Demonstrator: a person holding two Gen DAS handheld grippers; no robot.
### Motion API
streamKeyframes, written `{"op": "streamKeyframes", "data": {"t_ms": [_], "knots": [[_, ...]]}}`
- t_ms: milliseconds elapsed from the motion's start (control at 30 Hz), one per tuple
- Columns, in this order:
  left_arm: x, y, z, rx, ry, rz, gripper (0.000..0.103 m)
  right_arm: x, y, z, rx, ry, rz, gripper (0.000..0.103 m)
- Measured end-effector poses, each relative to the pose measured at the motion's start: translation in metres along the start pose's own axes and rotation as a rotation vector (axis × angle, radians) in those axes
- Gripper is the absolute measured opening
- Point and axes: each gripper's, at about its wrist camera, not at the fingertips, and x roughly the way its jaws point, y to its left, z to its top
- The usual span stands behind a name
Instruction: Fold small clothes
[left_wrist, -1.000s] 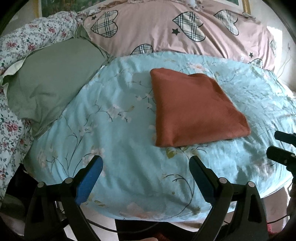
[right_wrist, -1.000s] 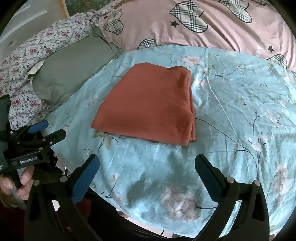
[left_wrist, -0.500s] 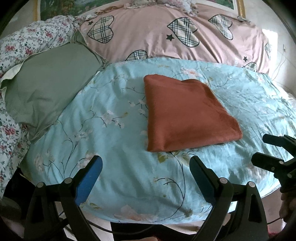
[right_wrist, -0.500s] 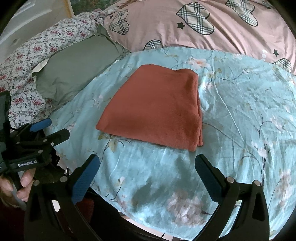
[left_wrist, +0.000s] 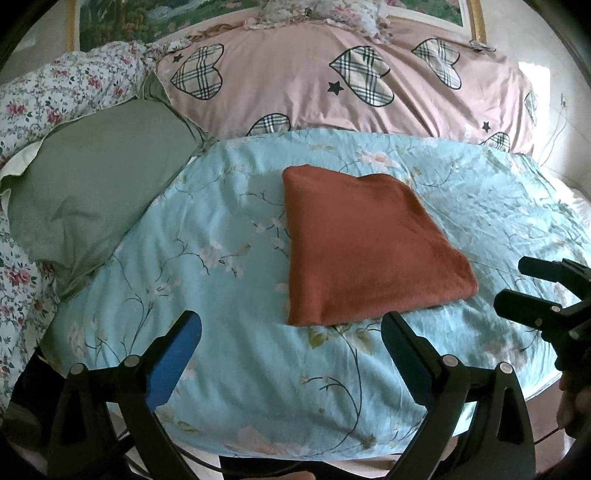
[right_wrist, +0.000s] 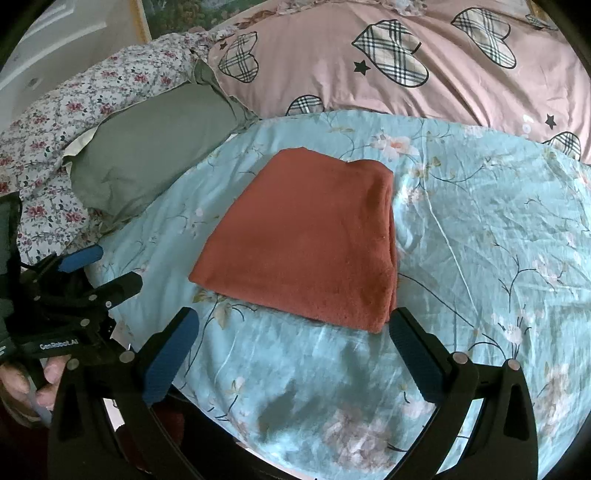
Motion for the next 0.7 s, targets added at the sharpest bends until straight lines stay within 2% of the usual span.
{"op": "streamKeyframes", "data": {"t_ms": [700], "knots": [[0.004, -0.0013, -0.0011, 0.005, 0.019, -0.009, 0.099, 0.0015, -0.001, -0.0039, 0.015, 0.015, 0.002, 0.103]]}}
